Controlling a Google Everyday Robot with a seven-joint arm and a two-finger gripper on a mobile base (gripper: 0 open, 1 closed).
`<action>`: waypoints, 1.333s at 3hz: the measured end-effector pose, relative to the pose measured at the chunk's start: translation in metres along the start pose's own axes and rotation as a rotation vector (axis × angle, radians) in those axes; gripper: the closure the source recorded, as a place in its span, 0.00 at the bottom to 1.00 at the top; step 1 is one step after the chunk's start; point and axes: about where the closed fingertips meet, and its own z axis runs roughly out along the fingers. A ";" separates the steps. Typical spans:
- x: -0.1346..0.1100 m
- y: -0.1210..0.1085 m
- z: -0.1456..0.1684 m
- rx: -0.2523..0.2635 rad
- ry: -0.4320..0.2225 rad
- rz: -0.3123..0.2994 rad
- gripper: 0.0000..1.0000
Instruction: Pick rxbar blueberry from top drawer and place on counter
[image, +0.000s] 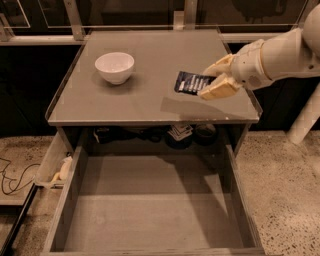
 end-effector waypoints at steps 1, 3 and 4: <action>-0.006 -0.025 0.025 -0.020 -0.058 0.045 1.00; -0.004 -0.043 0.074 -0.050 -0.106 0.132 1.00; 0.007 -0.051 0.085 -0.024 -0.088 0.167 1.00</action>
Offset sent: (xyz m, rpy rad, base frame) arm 0.0861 0.0410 -0.0268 0.1887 0.0944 0.0221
